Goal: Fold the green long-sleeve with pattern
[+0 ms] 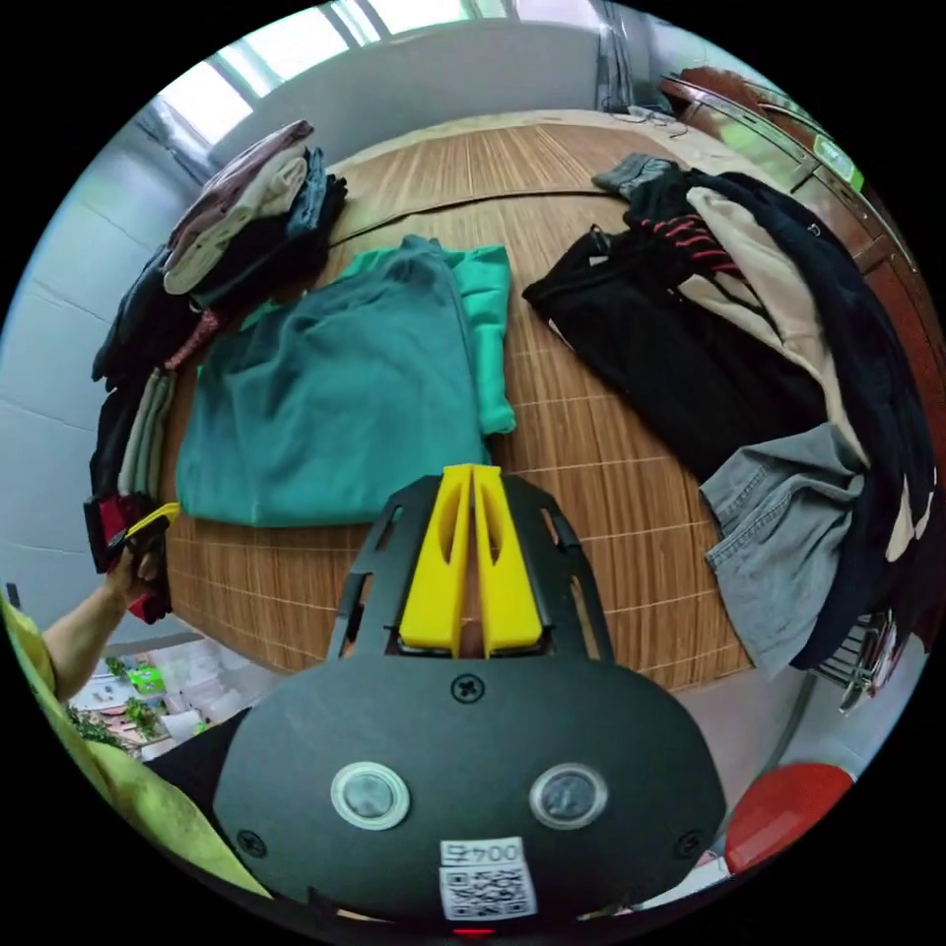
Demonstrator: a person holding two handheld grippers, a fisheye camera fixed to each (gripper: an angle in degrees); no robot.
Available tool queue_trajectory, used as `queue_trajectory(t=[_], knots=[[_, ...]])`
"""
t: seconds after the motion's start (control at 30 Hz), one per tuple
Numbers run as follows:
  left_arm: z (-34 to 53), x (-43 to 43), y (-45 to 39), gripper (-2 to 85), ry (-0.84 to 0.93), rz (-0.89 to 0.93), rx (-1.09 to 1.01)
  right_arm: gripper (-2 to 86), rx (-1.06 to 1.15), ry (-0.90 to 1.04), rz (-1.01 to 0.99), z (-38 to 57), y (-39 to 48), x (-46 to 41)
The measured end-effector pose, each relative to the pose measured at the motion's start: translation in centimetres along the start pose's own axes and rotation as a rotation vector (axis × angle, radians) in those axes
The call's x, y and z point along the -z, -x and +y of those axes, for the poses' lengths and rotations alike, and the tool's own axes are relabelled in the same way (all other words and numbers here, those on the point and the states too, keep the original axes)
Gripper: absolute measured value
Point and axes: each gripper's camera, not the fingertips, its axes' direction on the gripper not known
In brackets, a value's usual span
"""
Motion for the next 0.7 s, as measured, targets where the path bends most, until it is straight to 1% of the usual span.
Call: queue_trajectory(t=[0.07,0.1,0.17,0.23,0.27,0.33,0.37,0.43,0.5,0.57,0.63,0.7], knots=[[0.7,-3.1,-0.8,9.2,0.003,0.009,-0.026,2.9,-0.002,0.102,-0.114,-0.2,0.5,-0.9],[1.3,-5.2,-1.3,9.8,0.017,0.008,-0.054,4.5,0.012,0.121,-0.130,-0.2,0.6,-1.2],[2.3,-8.0,-2.2,10.6,0.039,-0.025,-0.118,7.9,0.108,0.176,-0.092,-0.5,1.7,-2.3],[3.8,-10.7,-3.4,11.6,0.073,-0.100,-0.218,10.9,0.207,0.223,-0.035,-1.3,2.8,-2.9],[4.2,-11.4,-3.6,12.0,0.083,-0.113,-0.241,11.5,0.269,0.259,-0.001,-2.0,3.7,-3.1],[5.8,-14.1,-3.8,13.5,0.150,-0.158,-0.313,12.0,0.362,0.270,0.035,-3.0,5.2,-3.1],[6.2,-14.8,-3.7,13.8,0.156,-0.158,-0.323,12.2,0.417,0.286,0.037,-3.8,6.3,-3.3],[7.3,-17.9,-3.4,14.4,0.191,-0.131,-0.361,12.4,0.513,0.338,0.057,-4.8,7.9,-4.3],[7.4,-20.0,-4.1,14.4,0.195,-0.149,-0.424,12.1,0.600,0.382,0.087,-5.7,9.7,-5.5],[7.0,-22.3,-4.9,13.7,0.209,-0.158,-0.481,9.6,0.677,0.410,0.115,-7.0,12.1,-6.6],[6.4,-25.1,-5.6,10.6,0.248,-0.183,-0.545,6.6,0.712,0.412,0.147,-7.8,13.6,-6.9],[6.3,-26.1,-5.4,7.9,0.253,-0.162,-0.538,5.0,0.714,0.421,0.141,-8.5,14.8,-6.6]])
